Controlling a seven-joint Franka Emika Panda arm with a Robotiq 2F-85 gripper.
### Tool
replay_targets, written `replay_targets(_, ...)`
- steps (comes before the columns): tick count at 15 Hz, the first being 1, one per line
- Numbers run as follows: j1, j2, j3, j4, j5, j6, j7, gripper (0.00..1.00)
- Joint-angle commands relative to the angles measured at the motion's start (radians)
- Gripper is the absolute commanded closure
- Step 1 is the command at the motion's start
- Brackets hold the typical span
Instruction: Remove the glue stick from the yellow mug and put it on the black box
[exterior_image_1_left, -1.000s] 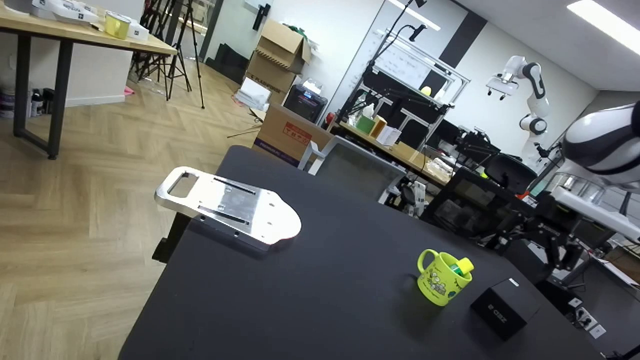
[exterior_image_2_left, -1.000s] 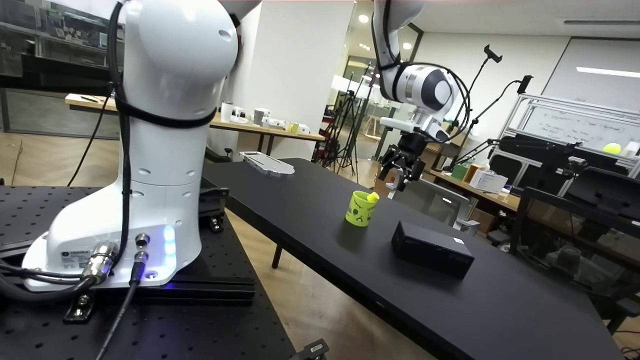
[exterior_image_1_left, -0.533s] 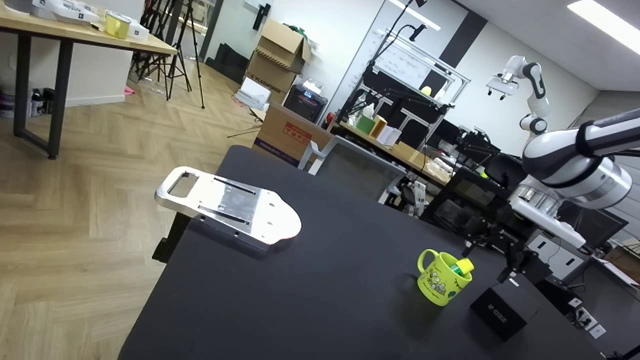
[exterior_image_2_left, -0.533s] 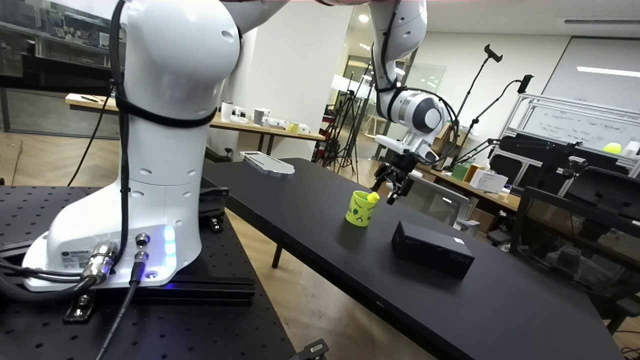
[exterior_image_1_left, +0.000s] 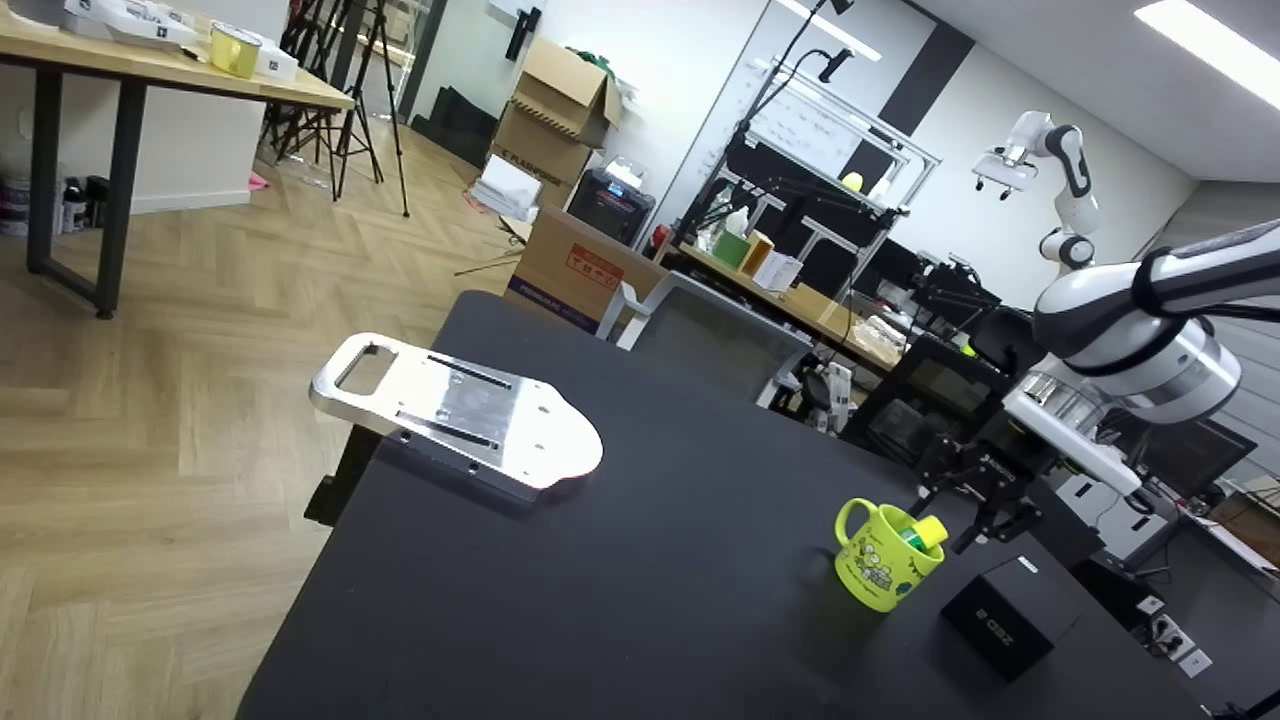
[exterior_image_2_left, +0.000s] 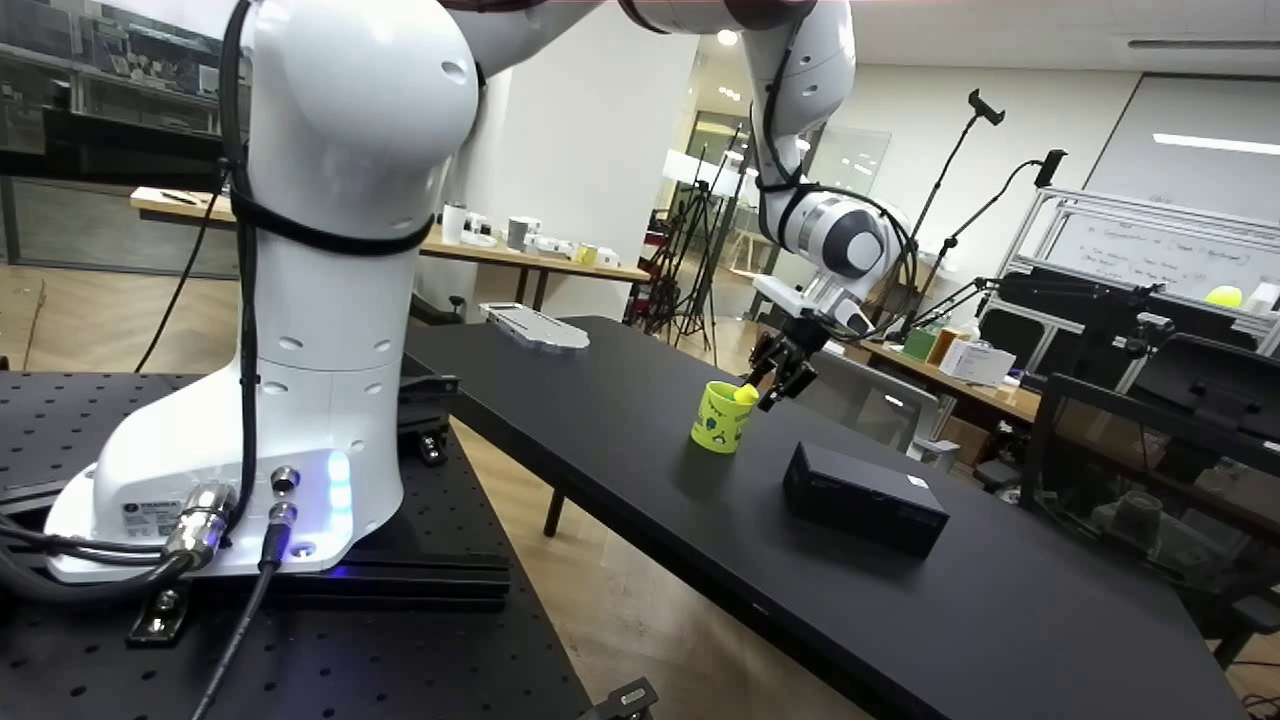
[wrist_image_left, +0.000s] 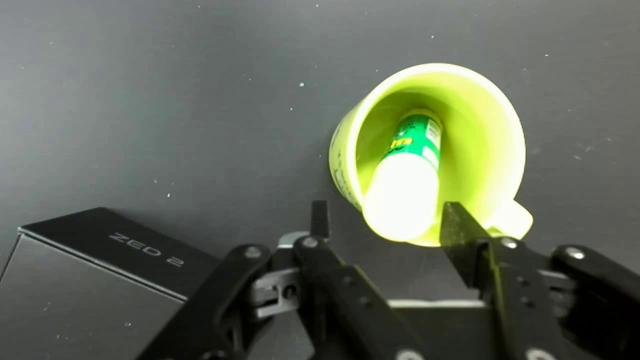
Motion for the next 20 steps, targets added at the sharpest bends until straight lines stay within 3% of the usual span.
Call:
replay_targets(1,-0.012,0.017,0.006,0.051,0.027,-0.041,0.031,0.69)
replay_targets(5,-0.033,0.013,0.008,0.071,0.069,-0.116,0.037,0.93)
replay_targets(11,-0.084,-0.022,0.008,0.12,0.148,-0.284,0.027,0.93)
replay_targets(20,-0.108,-0.084,-0.039,0.245,0.118,-0.277,0.044,0.93)
